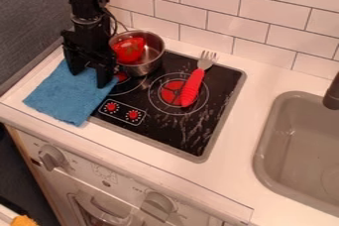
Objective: Moved the blue towel to the lower right side of the burner
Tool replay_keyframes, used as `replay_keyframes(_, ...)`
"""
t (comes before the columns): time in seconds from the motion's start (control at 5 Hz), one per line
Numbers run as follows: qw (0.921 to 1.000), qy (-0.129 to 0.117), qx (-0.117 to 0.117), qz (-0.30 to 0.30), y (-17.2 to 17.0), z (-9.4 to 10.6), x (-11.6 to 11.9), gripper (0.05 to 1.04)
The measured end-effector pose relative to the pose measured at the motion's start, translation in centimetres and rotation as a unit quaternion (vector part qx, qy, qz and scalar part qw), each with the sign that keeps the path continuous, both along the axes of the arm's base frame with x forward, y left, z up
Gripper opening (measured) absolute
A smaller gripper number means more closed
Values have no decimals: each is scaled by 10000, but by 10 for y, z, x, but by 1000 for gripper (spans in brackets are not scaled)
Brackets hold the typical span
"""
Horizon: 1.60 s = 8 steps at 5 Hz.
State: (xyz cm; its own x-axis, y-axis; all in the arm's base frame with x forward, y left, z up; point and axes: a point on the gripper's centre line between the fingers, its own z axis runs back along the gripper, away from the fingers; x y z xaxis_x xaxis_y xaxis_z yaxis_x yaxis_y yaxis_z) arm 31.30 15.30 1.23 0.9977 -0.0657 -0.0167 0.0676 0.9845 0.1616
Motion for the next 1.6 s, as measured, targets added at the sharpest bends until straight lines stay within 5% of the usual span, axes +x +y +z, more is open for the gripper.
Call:
replay_keyframes(0.2,10000,27,15,5,1,-2,1,1001)
replay_keyframes(0.6,9980,-4,-506,-376,-50,-3,-9,1001)
replay_keyframes(1.0,9910,-38,-505,-1236,-151,-2,-21,1000)
replay_keyframes(1.6,9929,-153,-525,-1058,-201,13,-9,1000)
